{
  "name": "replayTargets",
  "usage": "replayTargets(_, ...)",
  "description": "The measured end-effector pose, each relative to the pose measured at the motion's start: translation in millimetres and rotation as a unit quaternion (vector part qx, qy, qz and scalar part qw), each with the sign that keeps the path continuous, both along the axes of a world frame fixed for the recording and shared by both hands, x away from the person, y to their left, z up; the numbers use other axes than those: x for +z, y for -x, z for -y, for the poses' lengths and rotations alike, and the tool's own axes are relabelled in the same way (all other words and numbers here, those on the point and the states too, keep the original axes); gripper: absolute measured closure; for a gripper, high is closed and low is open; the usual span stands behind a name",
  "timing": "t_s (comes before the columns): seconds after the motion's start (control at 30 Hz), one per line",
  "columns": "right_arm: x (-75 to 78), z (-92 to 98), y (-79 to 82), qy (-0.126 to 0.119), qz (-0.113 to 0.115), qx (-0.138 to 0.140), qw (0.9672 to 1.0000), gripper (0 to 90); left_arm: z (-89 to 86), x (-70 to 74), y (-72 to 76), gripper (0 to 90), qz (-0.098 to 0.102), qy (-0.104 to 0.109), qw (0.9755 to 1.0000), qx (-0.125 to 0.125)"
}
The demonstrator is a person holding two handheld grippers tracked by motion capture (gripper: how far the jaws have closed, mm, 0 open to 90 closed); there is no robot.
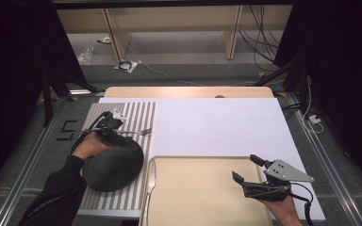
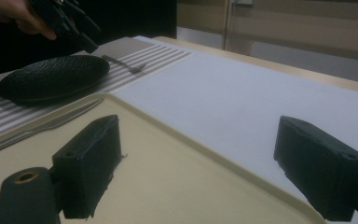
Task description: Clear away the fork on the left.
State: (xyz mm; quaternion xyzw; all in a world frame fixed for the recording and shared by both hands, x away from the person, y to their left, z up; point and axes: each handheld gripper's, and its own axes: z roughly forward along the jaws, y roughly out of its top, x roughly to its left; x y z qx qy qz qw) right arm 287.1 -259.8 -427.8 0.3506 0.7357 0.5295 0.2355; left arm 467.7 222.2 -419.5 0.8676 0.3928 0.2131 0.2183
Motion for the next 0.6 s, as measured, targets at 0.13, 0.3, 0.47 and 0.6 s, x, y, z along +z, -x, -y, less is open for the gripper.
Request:
replayTargets(0.13, 0.0, -0.1, 0.0, 0.0, 0.0, 0.001, 1.0, 15.6, 0.3, -1.8, -11.4, 23.6, -0.006, -0.007, 1.0, 0.0)
replayTargets(0.3, -0.2, 0.0, -0.1, -0.001, -0.002, 0.001, 1.0, 15.6, 0.9, -6.7, -26.3, 24.4, -0.022, -0.019, 0.9996, -0.001)
replayTargets(0.47, -0.9, -0.1, -0.9, -0.002, -0.003, 0.001, 1.0, 15.6, 0.2, -11.7, -41.5, 25.0, -0.047, -0.029, 0.9985, 0.003)
replayTargets(0.6, -0.9, 1.2, -1.5, -0.004, -0.004, 0.0, 1.0, 15.7, 2.2, -15.7, -53.4, 25.9, -0.063, -0.037, 0.9973, 0.009)
